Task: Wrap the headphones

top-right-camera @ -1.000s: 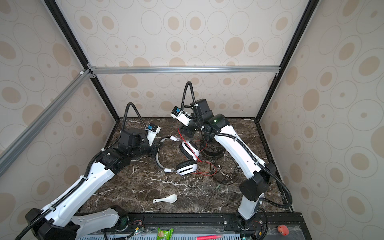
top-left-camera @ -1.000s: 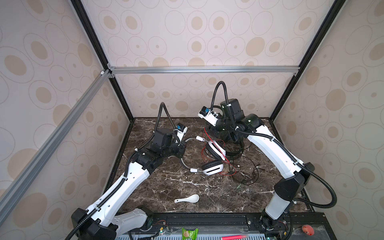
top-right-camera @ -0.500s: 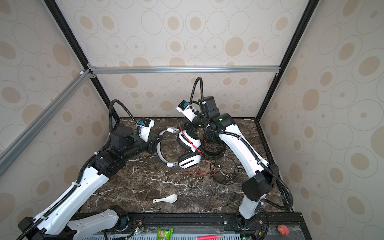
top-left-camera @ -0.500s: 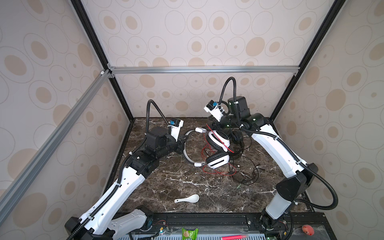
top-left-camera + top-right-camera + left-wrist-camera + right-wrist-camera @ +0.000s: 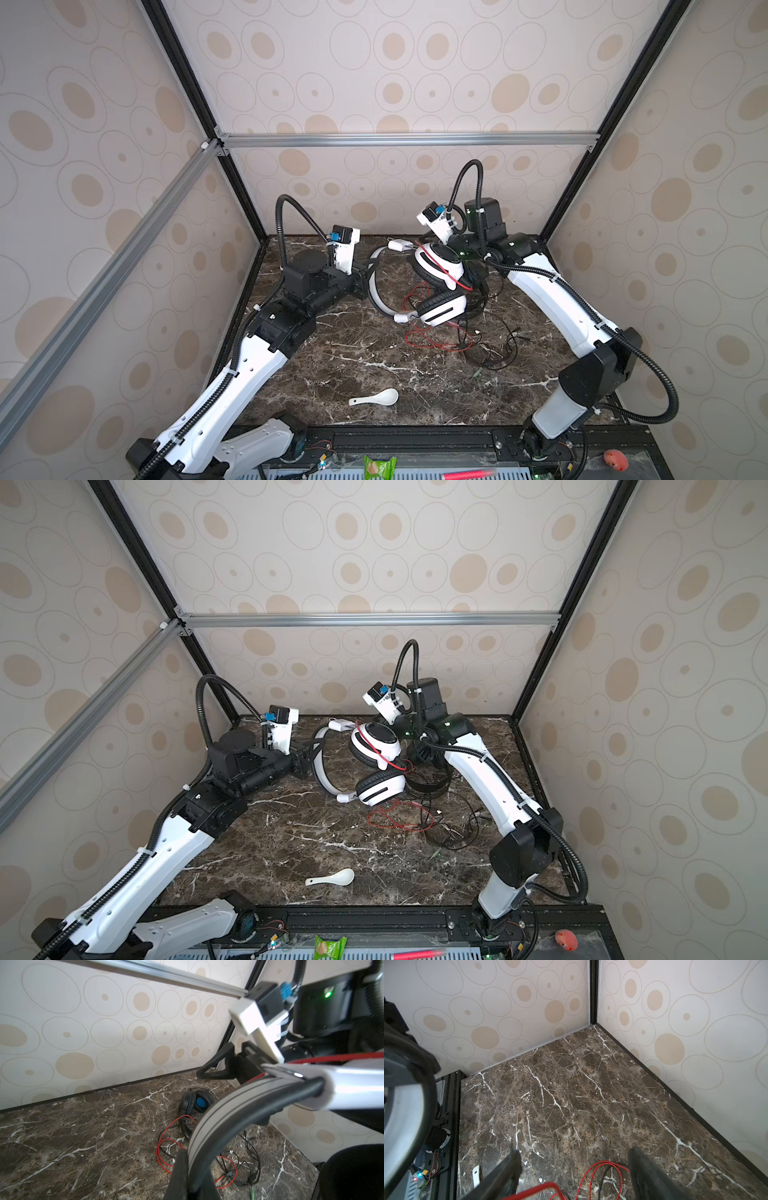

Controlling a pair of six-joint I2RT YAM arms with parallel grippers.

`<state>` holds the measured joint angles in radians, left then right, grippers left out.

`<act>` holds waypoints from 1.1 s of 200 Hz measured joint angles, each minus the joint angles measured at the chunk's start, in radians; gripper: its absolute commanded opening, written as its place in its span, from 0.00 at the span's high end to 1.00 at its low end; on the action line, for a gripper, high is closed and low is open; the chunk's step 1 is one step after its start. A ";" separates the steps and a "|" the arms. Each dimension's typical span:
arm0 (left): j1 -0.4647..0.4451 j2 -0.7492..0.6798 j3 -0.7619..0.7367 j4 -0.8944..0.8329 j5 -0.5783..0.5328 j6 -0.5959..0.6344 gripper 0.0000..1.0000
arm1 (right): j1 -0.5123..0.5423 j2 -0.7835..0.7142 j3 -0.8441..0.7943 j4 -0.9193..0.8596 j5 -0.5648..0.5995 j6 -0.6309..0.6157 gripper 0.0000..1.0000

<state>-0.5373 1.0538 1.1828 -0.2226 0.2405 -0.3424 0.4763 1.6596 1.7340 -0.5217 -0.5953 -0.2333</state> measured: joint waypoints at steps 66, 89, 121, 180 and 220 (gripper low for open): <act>-0.002 0.008 0.120 0.047 -0.045 -0.039 1.00 | 0.000 -0.047 -0.229 0.219 -0.045 0.141 0.19; -0.002 0.024 0.153 0.050 -0.069 -0.044 1.00 | 0.000 -0.048 -0.300 0.301 -0.058 0.189 0.21; -0.002 0.044 0.170 0.048 -0.095 -0.058 1.00 | 0.000 -0.048 -0.389 0.428 -0.065 0.262 0.24; -0.002 0.069 0.210 0.008 -0.130 -0.071 1.00 | 0.000 -0.019 -0.447 0.622 -0.084 0.374 0.37; -0.002 0.078 0.251 -0.026 -0.186 -0.080 1.00 | 0.000 0.018 -0.454 0.676 -0.098 0.403 0.55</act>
<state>-0.5388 1.1316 1.4334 -0.2481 0.0547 -0.4225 0.4763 1.6779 1.2797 0.1543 -0.6937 0.1696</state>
